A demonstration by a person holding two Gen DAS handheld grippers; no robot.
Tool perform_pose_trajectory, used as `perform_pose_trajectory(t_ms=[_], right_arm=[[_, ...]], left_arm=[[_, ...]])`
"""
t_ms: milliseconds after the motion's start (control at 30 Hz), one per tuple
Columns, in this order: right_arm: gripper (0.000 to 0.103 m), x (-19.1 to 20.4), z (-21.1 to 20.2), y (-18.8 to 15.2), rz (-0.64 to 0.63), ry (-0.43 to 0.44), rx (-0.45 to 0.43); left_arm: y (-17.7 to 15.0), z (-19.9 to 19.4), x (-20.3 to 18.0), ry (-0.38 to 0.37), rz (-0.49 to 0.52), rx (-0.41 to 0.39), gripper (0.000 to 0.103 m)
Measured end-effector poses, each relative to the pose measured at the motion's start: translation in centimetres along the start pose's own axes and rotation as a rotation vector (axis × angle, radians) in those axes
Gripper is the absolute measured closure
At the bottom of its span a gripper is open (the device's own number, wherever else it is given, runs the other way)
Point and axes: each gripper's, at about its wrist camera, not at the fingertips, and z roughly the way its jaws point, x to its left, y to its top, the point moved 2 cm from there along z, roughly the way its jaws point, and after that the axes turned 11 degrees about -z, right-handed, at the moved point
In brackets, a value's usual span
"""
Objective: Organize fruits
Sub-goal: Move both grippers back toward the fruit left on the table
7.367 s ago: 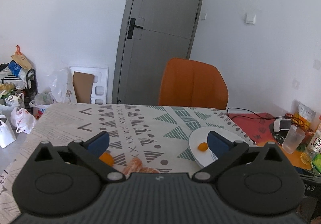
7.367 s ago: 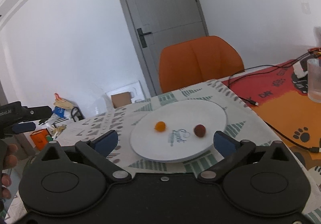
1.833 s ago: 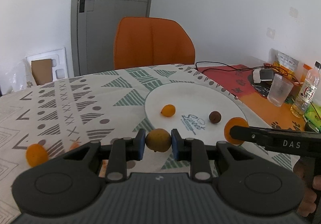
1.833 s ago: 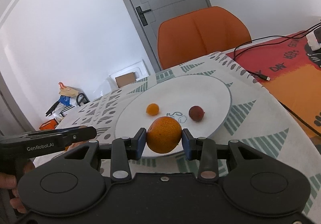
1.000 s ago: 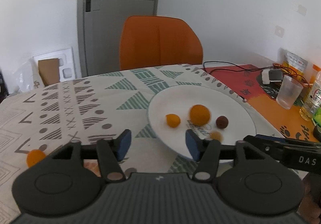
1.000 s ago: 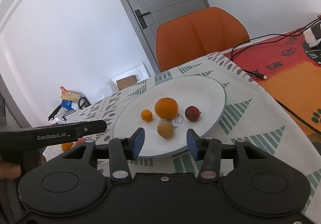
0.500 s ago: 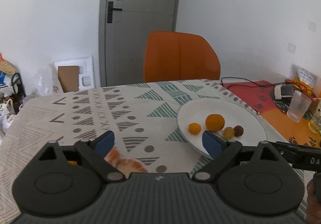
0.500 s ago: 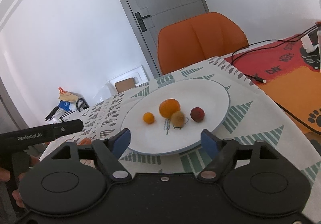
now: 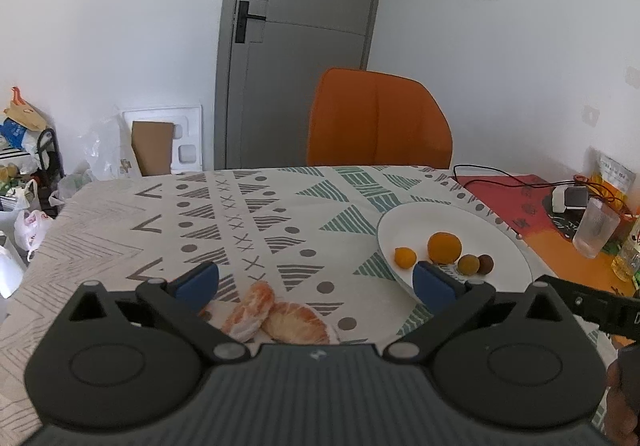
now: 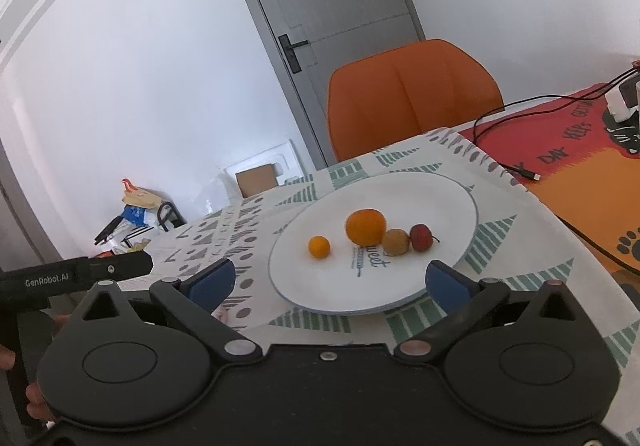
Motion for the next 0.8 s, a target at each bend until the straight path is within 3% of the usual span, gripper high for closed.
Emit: perform_pose_trajectory(t_ms=[533, 800], right_arm=[[0.0, 2.3, -1.0, 0.3, -0.021, 0.045, -0.021], [0.0, 3.2, -0.5, 0.1, -0.03, 0.065, -0.003]], left_arm=[[0.5, -3.8, 3.5, 0.061, -0.059, -0.058, 0.0], [0.7, -5.5, 5.4, 0.036, -0.086, -0.091, 0.0]])
